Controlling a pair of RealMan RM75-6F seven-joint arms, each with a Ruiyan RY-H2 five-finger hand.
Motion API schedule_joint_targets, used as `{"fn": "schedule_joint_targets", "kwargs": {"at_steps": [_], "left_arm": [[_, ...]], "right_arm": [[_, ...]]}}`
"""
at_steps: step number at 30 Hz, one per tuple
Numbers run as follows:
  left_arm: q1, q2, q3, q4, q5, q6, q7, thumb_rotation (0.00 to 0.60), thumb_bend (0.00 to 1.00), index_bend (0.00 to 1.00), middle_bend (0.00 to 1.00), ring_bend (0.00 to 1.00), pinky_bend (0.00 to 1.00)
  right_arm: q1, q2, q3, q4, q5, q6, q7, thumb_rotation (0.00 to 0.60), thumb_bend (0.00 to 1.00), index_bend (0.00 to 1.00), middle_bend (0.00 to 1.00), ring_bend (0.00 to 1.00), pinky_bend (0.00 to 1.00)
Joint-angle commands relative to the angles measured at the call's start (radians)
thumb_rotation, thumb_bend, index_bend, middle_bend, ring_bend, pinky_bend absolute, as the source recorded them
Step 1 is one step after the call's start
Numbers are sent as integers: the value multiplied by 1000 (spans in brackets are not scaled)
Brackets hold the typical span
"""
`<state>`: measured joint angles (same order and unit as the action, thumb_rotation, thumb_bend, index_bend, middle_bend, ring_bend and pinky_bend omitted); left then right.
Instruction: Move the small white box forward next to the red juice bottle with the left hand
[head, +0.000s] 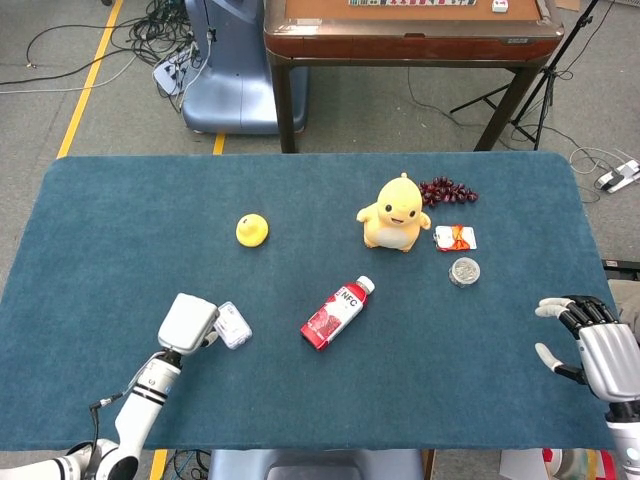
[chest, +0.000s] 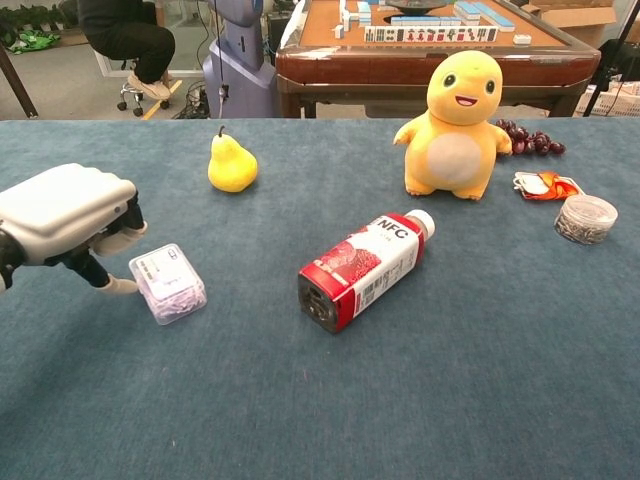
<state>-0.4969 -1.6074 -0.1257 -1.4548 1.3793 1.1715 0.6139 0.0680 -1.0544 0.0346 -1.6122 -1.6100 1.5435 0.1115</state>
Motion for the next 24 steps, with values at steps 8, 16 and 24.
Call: {"fn": "schedule_joint_targets", "kwargs": {"at_steps": [8, 16, 24], "left_arm": [[-59, -37, -44, -16, -86, -50, 84, 600, 0, 993, 1000, 991, 1000], [-113, -71, -80, -19, -142, -62, 152, 600, 0, 993, 1000, 991, 1000], [-151, -98, -95, 11, -181, -57, 184, 600, 0, 994, 1000, 992, 1000]], "right_arm": [[0, 3, 0, -3, 3, -3, 1, 600, 228, 390, 342, 223, 240], [-3, 9, 1, -5, 2, 4, 13, 600, 228, 390, 342, 223, 240], [-5, 14, 1, -5, 1, 8, 23, 600, 228, 390, 342, 223, 240]]}}
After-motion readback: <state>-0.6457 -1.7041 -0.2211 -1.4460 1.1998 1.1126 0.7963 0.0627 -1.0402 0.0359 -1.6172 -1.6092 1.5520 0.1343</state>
